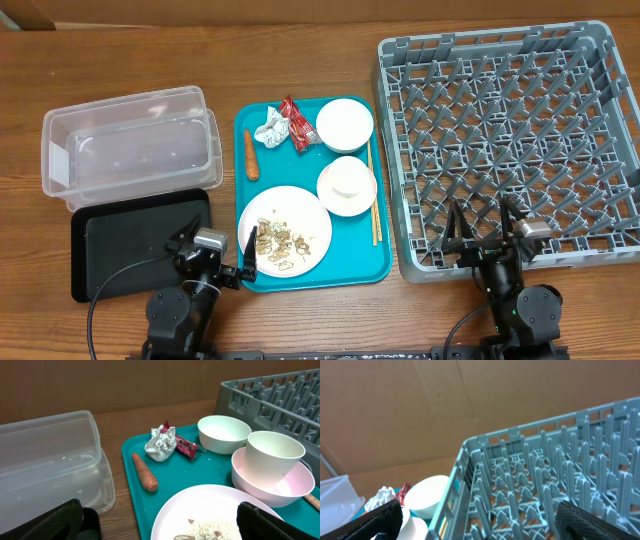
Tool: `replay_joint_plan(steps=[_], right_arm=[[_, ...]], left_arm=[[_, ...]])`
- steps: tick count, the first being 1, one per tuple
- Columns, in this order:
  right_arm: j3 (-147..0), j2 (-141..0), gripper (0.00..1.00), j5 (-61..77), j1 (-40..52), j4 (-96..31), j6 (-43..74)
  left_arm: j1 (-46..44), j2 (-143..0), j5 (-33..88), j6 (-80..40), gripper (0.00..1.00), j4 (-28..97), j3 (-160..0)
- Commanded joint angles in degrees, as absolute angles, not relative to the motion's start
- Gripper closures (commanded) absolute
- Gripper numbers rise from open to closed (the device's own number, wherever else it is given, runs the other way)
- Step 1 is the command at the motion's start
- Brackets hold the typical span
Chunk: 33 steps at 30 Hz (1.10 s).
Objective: Sort waste into correct bins and load items into the dishwasher
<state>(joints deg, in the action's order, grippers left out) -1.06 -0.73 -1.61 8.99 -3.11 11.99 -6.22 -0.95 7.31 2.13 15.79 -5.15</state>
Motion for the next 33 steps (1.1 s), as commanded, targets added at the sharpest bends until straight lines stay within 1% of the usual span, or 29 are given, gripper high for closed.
replay_joint_plan(steps=[1, 4, 8, 12, 16, 20, 27, 31, 33], right_arm=[[-0.4, -0.2, 0.00, 1.1, 8.7, -3.2, 12.0], [-0.5, -0.2, 0.00, 1.9, 8.7, -1.7, 12.1], [-1.0, -0.2, 0.00, 10.3, 8.7, 2.7, 14.8], [-5.6, -0.5, 0.00, 12.8, 8.7, -1.2, 19.7], [-14.7, -3.0, 0.00, 12.9, 8.7, -10.7, 19.7], [-26.9, -9.9, 0.00, 12.6, 8.7, -22.1, 19.6], [-51.4, -29.8, 0.00, 13.2, 8.7, -44.7, 19.4], [-62.5, -40.5, 0.00, 13.4, 8.7, -52.8, 17.6], [-66.2, -44.8, 0.00, 13.8, 8.7, -53.7, 17.7]], left_arm=[[-5.5, -0.3, 7.5, 3.0, 0.00, 15.4, -4.8], [-5.5, -0.3, 7.5, 3.0, 0.00, 15.4, -4.8], [-5.5, -0.3, 7.5, 3.0, 0.00, 15.4, -4.8], [-5.5, -0.3, 7.5, 3.0, 0.00, 15.4, -4.8], [-5.5, -0.3, 7.5, 3.0, 0.00, 15.4, -4.8], [-5.5, -0.3, 7.5, 3.0, 0.00, 15.4, -4.8], [-5.5, -0.3, 7.1, 3.0, 0.00, 15.4, -4.8], [-5.7, -0.3, 9.3, 1.9, 0.00, 13.8, -4.8], [-5.7, -0.3, 14.3, -0.4, 0.00, 13.7, -4.8]])
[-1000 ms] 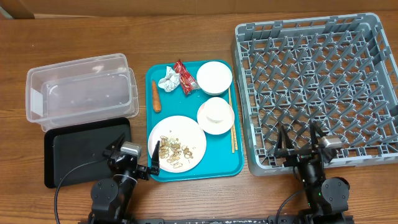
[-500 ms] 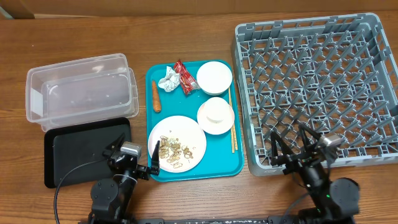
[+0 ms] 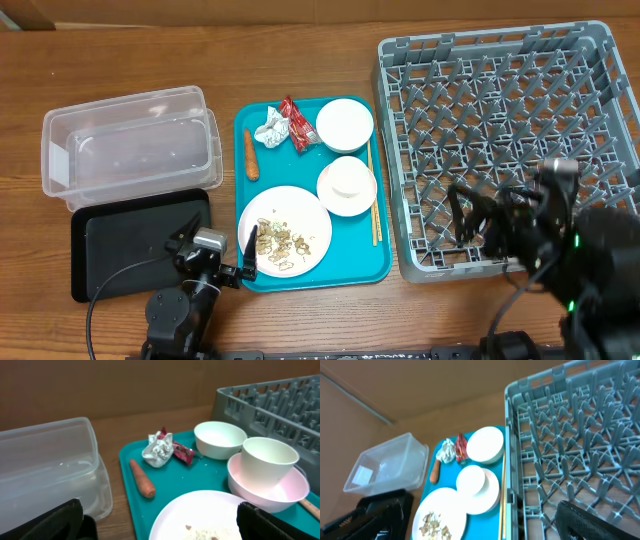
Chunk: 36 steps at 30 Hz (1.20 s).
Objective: Sort waste into correct bins and load items into the dishwasher
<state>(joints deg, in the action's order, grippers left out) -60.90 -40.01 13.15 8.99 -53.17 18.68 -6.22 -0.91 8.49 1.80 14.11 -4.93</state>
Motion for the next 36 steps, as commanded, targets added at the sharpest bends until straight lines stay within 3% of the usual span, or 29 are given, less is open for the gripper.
replay_joint_plan(steps=[1, 9, 15, 21, 30, 36], right_arm=[[-67.1, -46.3, 0.00, 14.9, 8.7, -54.1, 17.7], [-67.6, -53.7, 0.00, 19.6, 8.7, -57.5, 17.8], [-67.6, -57.5, 0.00, 19.6, 8.7, -59.5, 17.8], [-67.6, -60.5, 0.00, 19.7, 8.7, -59.3, 20.3], [-67.6, -60.8, 0.00, 19.7, 8.7, -59.5, 21.1], [-67.6, -61.5, 0.00, 19.6, 8.7, -59.4, 21.1]], left_arm=[[-5.7, -0.3, 16.4, -1.1, 0.00, 14.0, -4.8], [-5.7, -0.7, 24.0, -18.9, 0.00, 8.6, -5.4], [-5.7, -7.5, 23.0, -19.5, 0.00, 9.6, -14.6], [-5.9, -31.0, 26.5, -19.7, 0.00, 20.4, -38.0], [-18.2, -70.8, 29.8, -8.0, 0.00, 57.1, -78.7], [-21.8, -84.5, 31.6, -9.7, 0.00, 59.1, -85.0]])
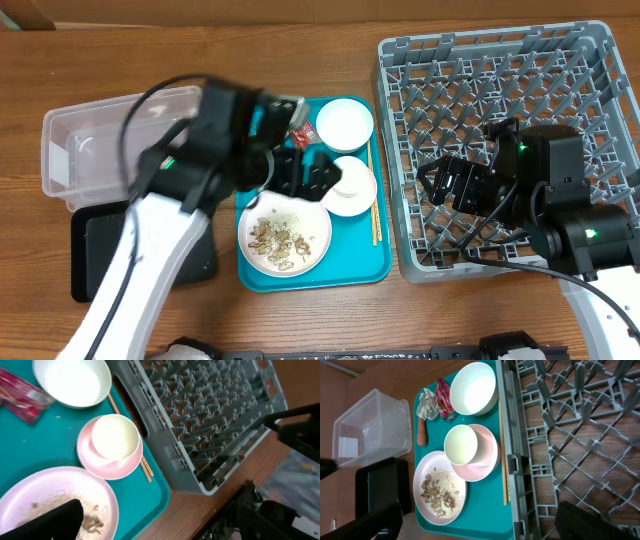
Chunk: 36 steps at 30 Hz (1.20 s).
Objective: Sort waste into correct bins and load items into the dishwasher
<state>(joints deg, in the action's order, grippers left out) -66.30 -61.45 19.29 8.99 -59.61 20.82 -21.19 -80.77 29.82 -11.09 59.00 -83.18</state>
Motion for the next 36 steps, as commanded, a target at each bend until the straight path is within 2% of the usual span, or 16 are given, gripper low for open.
replay_joint_plan(steps=[1, 3, 6, 9, 16, 20, 23, 26, 30, 34, 36], right_arm=[[-67.6, -61.8, 0.00, 19.6, 8.7, -59.5, 21.1], [-67.6, -62.3, 0.00, 19.6, 8.7, -60.3, 21.1], [-67.6, -63.0, 0.00, 19.6, 8.7, -60.9, 21.1], [-67.6, -63.8, 0.00, 19.6, 8.7, -61.0, 21.1], [-67.6, -66.1, 0.00, 19.6, 8.7, -60.8, 21.1], [-67.6, -67.3, 0.00, 19.6, 8.7, -61.3, 21.1], [-67.6, -67.8, 0.00, 19.6, 8.7, -61.7, 21.1], [-67.6, -68.1, 0.00, 19.6, 8.7, -61.8, 21.1], [-67.6, -68.1, 0.00, 19.6, 8.7, -61.9, 21.1], [-67.6, -68.1, 0.00, 19.6, 8.7, -61.9, 21.1], [-67.6, -68.1, 0.00, 19.6, 8.7, -62.1, 21.1]], left_arm=[[-21.8, -86.2, 31.6, -10.8, 0.00, 59.1, -85.0], [-21.8, -89.8, 31.6, -12.0, 0.00, 59.6, -85.0], [-21.8, -94.6, 29.9, -12.1, 0.11, 59.8, -85.0], [-22.2, -98.4, 27.6, -14.4, 0.13, 58.6, -84.9], [-27.3, -104.9, 14.5, -19.1, 0.21, 52.5, -85.0], [-29.9, -107.1, 4.5, -21.1, 0.37, 49.5, -85.0], [-30.9, -108.4, 2.5, -21.3, 0.52, 47.9, -85.0], [-31.1, -109.2, 0.0, -23.7, 0.61, 47.4, -84.9], [-31.0, -109.4, -0.2, -24.4, 0.69, 46.1, -85.0], [-31.0, -109.4, 0.8, -24.4, 0.70, 45.8, -84.9], [-31.0, -109.4, 1.1, -24.2, 0.77, 45.8, -84.9]])
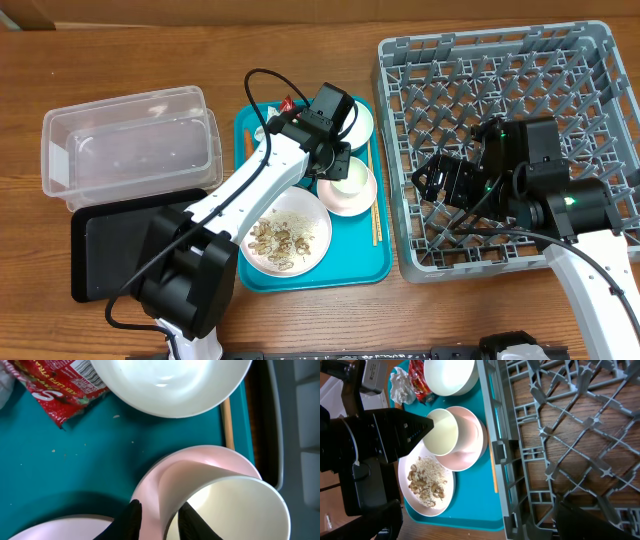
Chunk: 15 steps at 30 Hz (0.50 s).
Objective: Sort waste into correct bins and load items into the dishwasher
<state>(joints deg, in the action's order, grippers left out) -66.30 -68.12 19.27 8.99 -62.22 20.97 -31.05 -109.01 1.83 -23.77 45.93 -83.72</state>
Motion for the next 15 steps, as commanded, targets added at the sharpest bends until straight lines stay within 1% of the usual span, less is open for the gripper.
replay_joint_plan(steps=[1, 2, 3, 7, 10, 13, 15], right_arm=[[-67.6, -68.1, 0.00, 19.6, 8.7, -62.2, 21.1], [-67.6, -68.1, 0.00, 19.6, 8.7, -62.3, 21.1], [-67.6, -68.1, 0.00, 19.6, 8.7, -62.3, 21.1], [-67.6, -68.1, 0.00, 19.6, 8.7, -62.3, 21.1], [-67.6, -68.1, 0.00, 19.6, 8.7, -62.3, 21.1], [-67.6, -68.1, 0.00, 19.6, 8.7, -62.3, 21.1], [-67.6, -68.1, 0.00, 19.6, 8.7, -62.2, 21.1]], left_arm=[[-31.0, -109.4, 1.3, -24.2, 0.86, 45.8, -84.9], [-31.0, -109.4, 1.5, -24.2, 0.94, 45.8, -84.9], [-31.0, -109.4, 1.8, -24.3, 0.96, 45.8, -84.9], [-29.9, -108.8, 4.8, -24.3, 0.96, 46.7, -85.4], [-27.4, -107.2, 7.3, -24.7, 0.96, 49.1, -86.6], [-23.0, -104.4, 13.4, -24.2, 0.96, 51.7, -88.2], [-19.2, -102.3, 21.3, -21.3, 0.96, 52.4, -88.8]])
